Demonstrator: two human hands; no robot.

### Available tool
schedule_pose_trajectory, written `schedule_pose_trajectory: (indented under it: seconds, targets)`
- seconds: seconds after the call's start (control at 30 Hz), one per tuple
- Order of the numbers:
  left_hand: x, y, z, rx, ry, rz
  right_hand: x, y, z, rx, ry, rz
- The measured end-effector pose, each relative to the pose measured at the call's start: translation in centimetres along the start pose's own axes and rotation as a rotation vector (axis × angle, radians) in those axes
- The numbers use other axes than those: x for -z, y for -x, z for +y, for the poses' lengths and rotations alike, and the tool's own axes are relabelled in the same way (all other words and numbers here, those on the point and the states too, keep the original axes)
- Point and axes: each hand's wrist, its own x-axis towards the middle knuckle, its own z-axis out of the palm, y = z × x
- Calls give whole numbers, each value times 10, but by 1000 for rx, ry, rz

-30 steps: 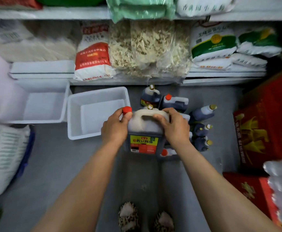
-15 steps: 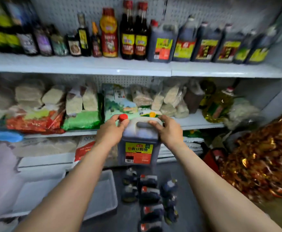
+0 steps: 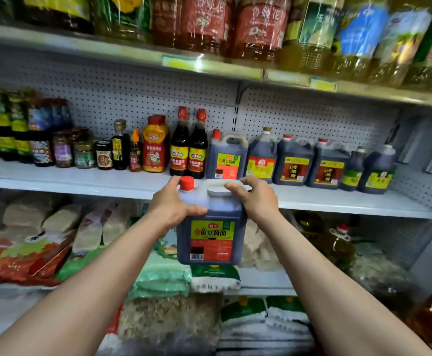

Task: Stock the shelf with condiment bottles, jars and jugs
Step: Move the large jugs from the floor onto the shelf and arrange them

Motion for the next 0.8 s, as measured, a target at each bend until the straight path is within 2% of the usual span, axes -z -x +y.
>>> schedule_pose_trajectory:
  seconds: [0.17, 0.4, 0.8]
  targets:
    - [-47, -63, 42, 43, -78, 106, 19, -96, 33, 113, -91, -87]
    - [-89, -150, 70, 27, -115, 215, 22, -210, 63, 196, -103, -100]
    - [-120, -284, 34, -54, -81, 41, -15, -292, 97, 41, -20, -24]
